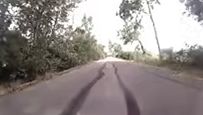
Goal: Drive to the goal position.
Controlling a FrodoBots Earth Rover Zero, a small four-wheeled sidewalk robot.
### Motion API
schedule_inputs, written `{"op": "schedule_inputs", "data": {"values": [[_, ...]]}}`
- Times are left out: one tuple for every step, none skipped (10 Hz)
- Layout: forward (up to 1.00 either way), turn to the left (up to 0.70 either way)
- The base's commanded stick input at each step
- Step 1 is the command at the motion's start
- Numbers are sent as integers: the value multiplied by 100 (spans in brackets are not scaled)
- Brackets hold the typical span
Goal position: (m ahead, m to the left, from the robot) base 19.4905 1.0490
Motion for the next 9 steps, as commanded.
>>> {"op": "schedule_inputs", "data": {"values": [[70, 0], [70, 0], [70, 0], [70, 0], [70, -5], [70, -12], [70, -27], [70, -31], [70, -35]]}}
